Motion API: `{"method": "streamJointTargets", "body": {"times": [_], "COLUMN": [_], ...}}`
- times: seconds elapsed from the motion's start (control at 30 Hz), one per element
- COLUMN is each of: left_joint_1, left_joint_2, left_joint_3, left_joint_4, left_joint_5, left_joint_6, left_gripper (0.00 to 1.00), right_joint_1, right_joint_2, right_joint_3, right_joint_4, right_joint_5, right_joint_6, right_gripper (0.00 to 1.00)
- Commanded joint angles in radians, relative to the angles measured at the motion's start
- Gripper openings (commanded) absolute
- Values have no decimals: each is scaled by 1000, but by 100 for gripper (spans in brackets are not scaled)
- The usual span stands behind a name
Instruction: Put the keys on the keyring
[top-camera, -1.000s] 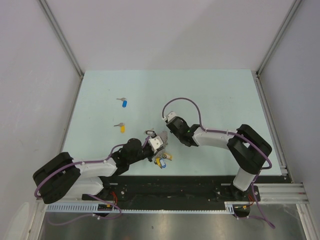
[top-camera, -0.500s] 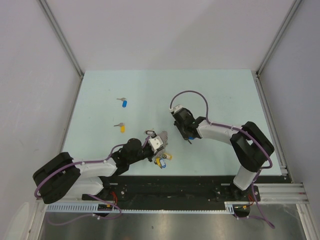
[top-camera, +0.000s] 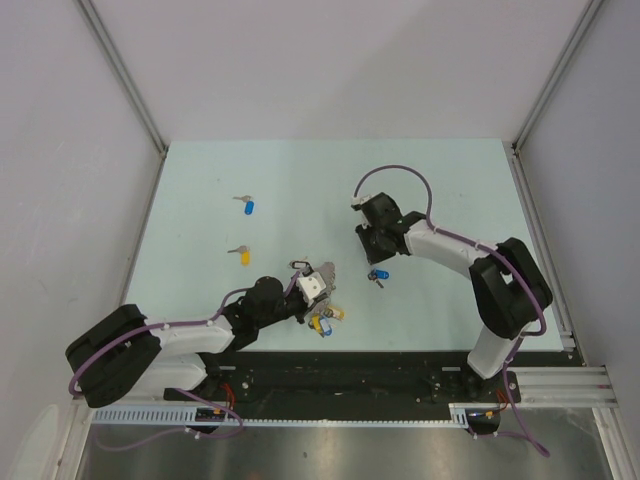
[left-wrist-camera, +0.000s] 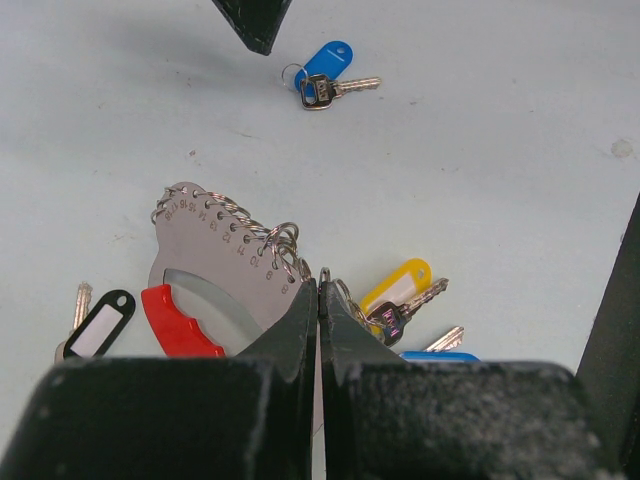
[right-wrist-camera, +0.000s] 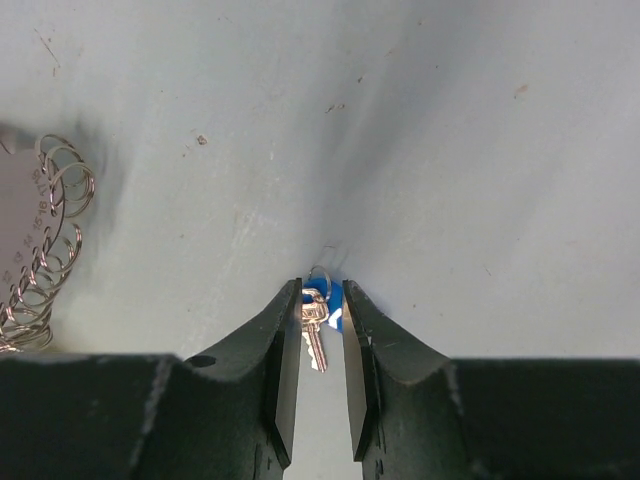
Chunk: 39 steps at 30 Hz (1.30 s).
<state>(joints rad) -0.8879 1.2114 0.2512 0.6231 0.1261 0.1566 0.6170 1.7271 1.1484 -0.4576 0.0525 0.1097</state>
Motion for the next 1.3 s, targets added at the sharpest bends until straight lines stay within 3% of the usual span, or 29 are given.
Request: {"method": "streamJointTargets", "body": {"times": [0.0,0.47,1.07,1.27], "left_joint_1": [0,0,0,0], "left_joint_2": [-23,-32,-38,-36], "left_joint_3": [33,33,31,33], "left_joint_4": [23,17,15,13], "left_joint_5": [4,4,10,12], "left_joint_6": [-14,-12,-15,-14], "left_gripper": [0,0,0,1], "right_joint_1": [-42,-108,-122,-123], "right_joint_2": [29,170,236,243], "right_joint_3": [60,206,249,249], "right_joint_4": [-96,-251,-283,-282], "right_joint_5": [-120,-233,-279,-287], "right_joint_6": [10,-36,-62,-67], "right_gripper": [27,23,16,9]}}
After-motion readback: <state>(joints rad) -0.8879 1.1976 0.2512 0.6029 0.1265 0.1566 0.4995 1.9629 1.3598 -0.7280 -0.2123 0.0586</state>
